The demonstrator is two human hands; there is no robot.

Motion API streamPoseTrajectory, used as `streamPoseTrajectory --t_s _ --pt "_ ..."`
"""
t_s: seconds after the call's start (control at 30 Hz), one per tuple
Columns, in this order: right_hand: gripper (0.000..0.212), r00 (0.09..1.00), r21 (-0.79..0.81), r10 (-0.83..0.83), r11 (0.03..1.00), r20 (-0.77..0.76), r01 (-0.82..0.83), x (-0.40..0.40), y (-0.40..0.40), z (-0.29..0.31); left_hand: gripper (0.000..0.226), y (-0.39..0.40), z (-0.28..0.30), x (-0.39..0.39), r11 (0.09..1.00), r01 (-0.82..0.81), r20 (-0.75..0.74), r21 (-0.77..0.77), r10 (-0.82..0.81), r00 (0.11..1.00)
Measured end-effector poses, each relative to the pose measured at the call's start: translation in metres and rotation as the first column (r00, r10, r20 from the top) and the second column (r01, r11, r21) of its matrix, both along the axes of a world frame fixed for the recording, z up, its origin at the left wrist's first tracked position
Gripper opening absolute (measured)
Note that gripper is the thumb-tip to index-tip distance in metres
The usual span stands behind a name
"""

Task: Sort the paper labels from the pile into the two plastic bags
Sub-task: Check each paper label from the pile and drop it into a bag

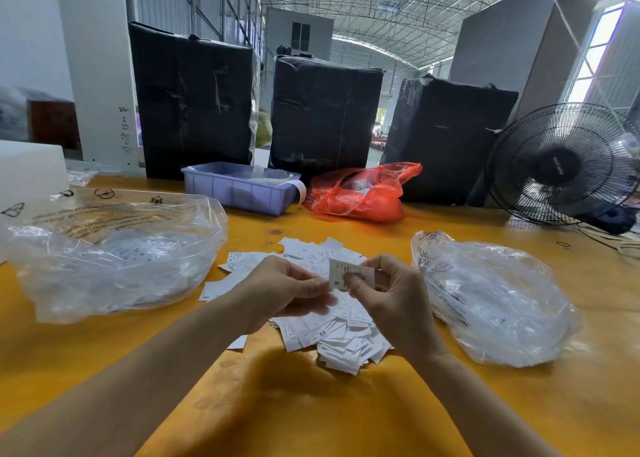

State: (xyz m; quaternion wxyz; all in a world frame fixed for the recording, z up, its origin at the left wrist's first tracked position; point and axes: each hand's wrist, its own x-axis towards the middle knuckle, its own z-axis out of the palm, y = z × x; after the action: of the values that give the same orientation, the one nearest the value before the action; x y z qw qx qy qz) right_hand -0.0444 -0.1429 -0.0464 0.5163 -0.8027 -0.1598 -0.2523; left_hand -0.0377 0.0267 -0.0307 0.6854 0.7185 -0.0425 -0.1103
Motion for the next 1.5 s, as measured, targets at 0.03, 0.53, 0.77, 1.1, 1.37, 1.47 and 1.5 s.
streamPoseTrajectory --t_s 0.03,0.53,0.77,1.1,1.37,1.47,1.5 --pt "0.018 1.0 -0.011 -0.002 1.0 0.007 0.002 0.0 0.0 0.0 0.01 0.0 0.0 0.0 1.0 0.001 -0.002 -0.002 -0.001 1.0" --pt "0.01 0.993 -0.113 -0.009 0.993 0.116 0.022 0.001 0.001 -0.005 0.012 0.0 0.0 -0.001 1.0 0.004 0.01 0.004 -0.004 1.0" --pt "0.012 0.995 -0.134 0.078 0.987 -0.058 -0.085 0.003 -0.004 -0.002 0.009 0.001 0.0 0.0 0.998 -0.056 0.051 0.032 0.055 0.997" --pt "0.035 0.876 0.013 0.268 0.958 -0.4 -0.286 0.004 -0.013 0.004 0.008 -0.003 -0.007 0.002 0.958 -0.009 0.181 0.287 -0.045 0.983" --pt "0.019 0.951 0.021 0.235 0.972 -0.202 -0.236 0.003 -0.009 0.005 0.016 -0.007 -0.008 0.002 0.997 -0.079 0.099 0.016 0.077 0.992" --pt "0.017 0.954 -0.095 0.215 0.966 -0.21 -0.239 0.001 -0.003 0.001 0.023 -0.012 -0.01 -0.001 0.996 -0.083 0.078 -0.041 0.086 0.993" --pt "0.018 0.942 -0.145 0.221 0.954 -0.253 -0.263 0.0 -0.001 0.001 0.023 -0.014 -0.012 -0.002 0.996 -0.089 0.086 -0.029 0.091 0.992"
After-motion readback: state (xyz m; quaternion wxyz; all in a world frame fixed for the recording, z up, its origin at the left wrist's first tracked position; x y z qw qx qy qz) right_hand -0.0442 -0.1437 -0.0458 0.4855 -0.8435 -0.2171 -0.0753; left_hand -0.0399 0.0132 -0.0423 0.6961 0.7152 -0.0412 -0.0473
